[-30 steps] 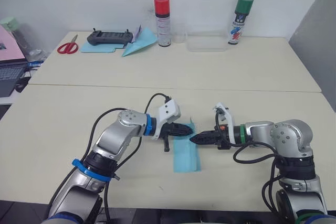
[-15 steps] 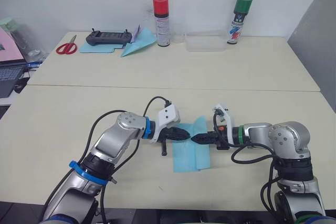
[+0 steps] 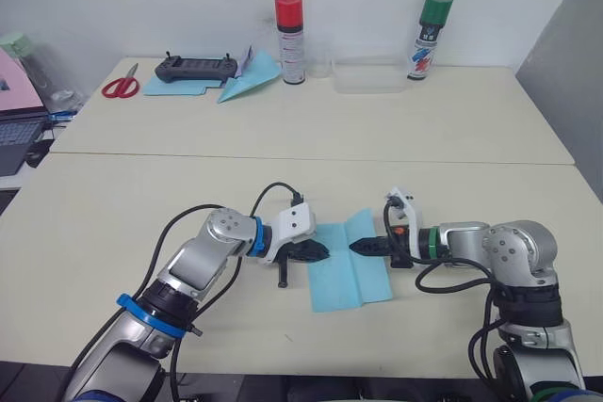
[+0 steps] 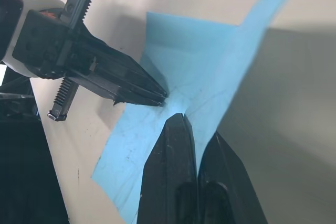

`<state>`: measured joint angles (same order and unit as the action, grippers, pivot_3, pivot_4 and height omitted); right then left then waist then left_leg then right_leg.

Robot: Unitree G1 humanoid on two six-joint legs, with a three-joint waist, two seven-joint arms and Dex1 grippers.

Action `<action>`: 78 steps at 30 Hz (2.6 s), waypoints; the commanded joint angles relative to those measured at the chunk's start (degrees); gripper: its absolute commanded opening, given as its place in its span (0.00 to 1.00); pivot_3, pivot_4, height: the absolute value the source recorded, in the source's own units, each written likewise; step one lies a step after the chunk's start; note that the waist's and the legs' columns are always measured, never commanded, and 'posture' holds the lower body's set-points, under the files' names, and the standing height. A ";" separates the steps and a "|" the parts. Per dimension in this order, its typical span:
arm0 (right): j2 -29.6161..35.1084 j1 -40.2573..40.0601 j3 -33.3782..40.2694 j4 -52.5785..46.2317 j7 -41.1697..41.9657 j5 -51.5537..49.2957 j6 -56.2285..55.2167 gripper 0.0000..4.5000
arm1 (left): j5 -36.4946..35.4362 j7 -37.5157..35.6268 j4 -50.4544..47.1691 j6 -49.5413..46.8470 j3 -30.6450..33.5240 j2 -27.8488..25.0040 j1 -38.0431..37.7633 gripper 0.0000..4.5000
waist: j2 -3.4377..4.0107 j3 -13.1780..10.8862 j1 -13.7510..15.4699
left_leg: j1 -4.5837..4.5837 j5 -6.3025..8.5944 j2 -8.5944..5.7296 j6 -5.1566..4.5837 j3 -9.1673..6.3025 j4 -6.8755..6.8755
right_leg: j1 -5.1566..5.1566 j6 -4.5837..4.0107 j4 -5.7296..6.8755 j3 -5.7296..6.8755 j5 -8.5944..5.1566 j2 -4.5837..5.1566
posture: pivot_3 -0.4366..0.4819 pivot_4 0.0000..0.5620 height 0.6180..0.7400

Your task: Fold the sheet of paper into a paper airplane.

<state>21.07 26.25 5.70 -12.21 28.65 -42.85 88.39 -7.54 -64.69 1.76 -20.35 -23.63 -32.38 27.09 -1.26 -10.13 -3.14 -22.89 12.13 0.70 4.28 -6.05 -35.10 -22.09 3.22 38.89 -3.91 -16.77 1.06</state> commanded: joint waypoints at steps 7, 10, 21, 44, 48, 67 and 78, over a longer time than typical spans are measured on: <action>1.71 -3.90 4.42 -7.06 -0.41 -2.87 3.99 0.01 | 2.28 1.79 5.56 1.67 0.38 1.12 0.75 0.00 | 0.00 0.00 0.20 | 0.00 -0.03 -0.01 -0.04 -0.02 -0.01 | 0.03 0.00 0.00 0.01 0.00 0.00 | 0.48 0.27 1.00; 0.99 -6.11 4.92 -8.79 -1.51 -3.23 4.11 0.01 | 2.86 2.20 5.69 2.50 0.14 1.69 0.71 0.00 | 0.00 0.00 0.49 | -0.01 -0.03 -0.02 -0.05 -0.01 -0.03 | 0.04 0.01 0.00 0.00 0.00 0.01 | 0.48 0.27 1.00; 3.73 -7.51 3.32 -6.79 -2.15 0.07 -1.73 0.01 | 4.44 1.63 6.13 4.12 -0.27 1.24 0.25 0.00 | 0.00 0.00 0.78 | -0.01 -0.04 -0.02 -0.06 0.00 -0.05 | 0.04 0.01 -0.03 -0.01 -0.01 0.01 | 0.48 0.27 1.00; 4.68 -7.53 4.22 -6.89 -1.43 -2.82 1.63 0.01 | 4.77 3.64 7.86 6.13 0.05 2.19 0.36 0.00 | 0.00 0.00 1.12 | -0.01 -0.04 -0.03 -0.06 0.00 -0.05 | 0.05 0.01 -0.03 -0.02 -0.01 0.01 | 0.48 0.27 1.00; 4.70 -8.08 4.34 -7.33 -1.28 -3.21 1.87 0.01 | 5.03 3.75 8.47 6.63 -0.11 2.38 0.62 0.00 | 0.00 0.00 1.14 | -0.01 -0.04 -0.03 -0.06 0.00 -0.05 | 0.05 0.01 -0.03 -0.02 -0.01 0.01 | 0.48 0.27 1.00; 19.09 -9.81 -2.30 -7.86 6.33 12.65 -35.06 0.49 | 5.72 3.24 10.00 7.88 0.09 3.36 1.31 0.00 | -0.03 0.01 1.12 | 0.12 -0.10 -0.09 -0.16 0.01 -0.06 | 0.33 0.08 -0.30 -0.08 0.03 0.03 | 0.48 0.27 1.00; 15.30 -13.75 -14.97 -10.95 11.31 20.58 -51.59 0.01 | 5.86 2.79 10.18 7.53 -0.11 3.77 1.78 0.00 | -0.05 -0.01 1.15 | 0.08 -0.10 -0.07 -0.15 -0.03 -0.02 | 0.30 0.08 -0.32 -0.05 0.02 0.01 | 0.48 0.27 1.00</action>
<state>36.96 12.86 -7.31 -22.58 39.25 -24.27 39.91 -4.16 -62.39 9.66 -11.39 -22.81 -28.31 29.36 -1.32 -10.14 -1.99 -22.81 12.03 0.63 4.12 -6.08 -35.12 -21.79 3.30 38.58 -3.96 -16.75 1.07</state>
